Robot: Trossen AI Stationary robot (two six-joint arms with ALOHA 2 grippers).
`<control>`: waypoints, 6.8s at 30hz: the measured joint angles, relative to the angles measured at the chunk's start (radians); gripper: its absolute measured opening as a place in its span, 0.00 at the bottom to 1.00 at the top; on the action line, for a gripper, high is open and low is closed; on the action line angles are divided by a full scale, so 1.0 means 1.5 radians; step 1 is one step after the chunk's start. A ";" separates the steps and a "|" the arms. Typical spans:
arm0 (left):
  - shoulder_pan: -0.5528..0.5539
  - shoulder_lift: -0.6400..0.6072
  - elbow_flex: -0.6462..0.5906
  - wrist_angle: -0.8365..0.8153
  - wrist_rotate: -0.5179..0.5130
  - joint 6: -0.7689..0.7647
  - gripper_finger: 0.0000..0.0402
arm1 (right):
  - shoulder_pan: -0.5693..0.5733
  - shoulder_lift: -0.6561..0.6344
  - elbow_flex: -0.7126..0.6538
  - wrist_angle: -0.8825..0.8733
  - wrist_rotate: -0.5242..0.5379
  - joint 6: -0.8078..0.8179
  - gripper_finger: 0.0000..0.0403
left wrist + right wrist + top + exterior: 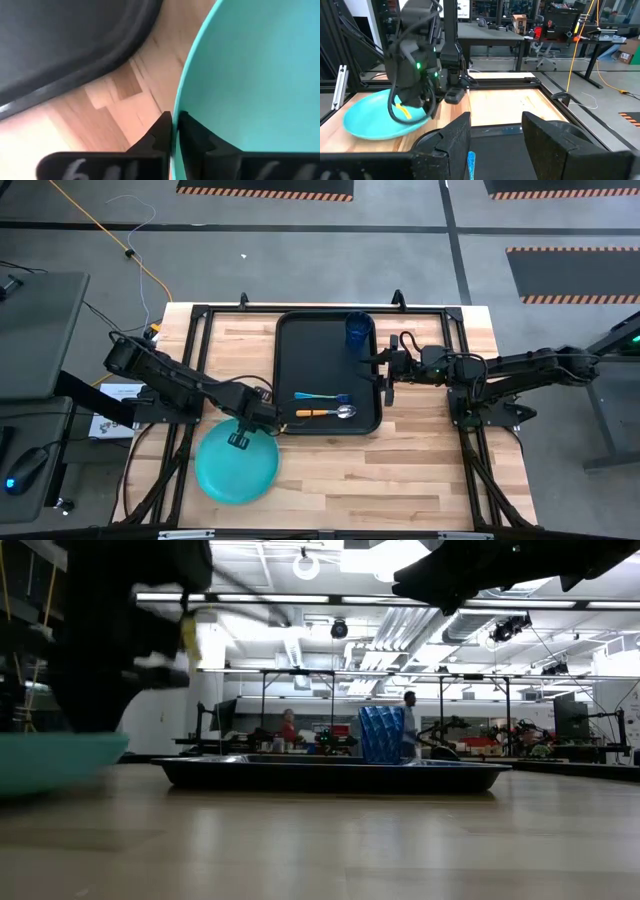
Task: Pick and place plate/cup/fork/spoon on tray
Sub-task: Put the light blue plate on the black tray, then return to Home Position
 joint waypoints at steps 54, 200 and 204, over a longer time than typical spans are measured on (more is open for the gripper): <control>0.561 0.152 0.237 0.225 0.004 -0.140 0.02 | 0.000 0.000 0.001 -0.013 0.008 -0.011 0.42; 0.084 -0.879 -0.563 0.675 -0.067 -0.119 0.00 | 0.065 -0.666 -0.354 -0.251 -0.029 0.034 0.00; 0.084 -0.879 -0.563 0.675 -0.068 -0.119 0.00 | 0.065 -0.662 -0.354 -0.252 -0.028 0.035 0.00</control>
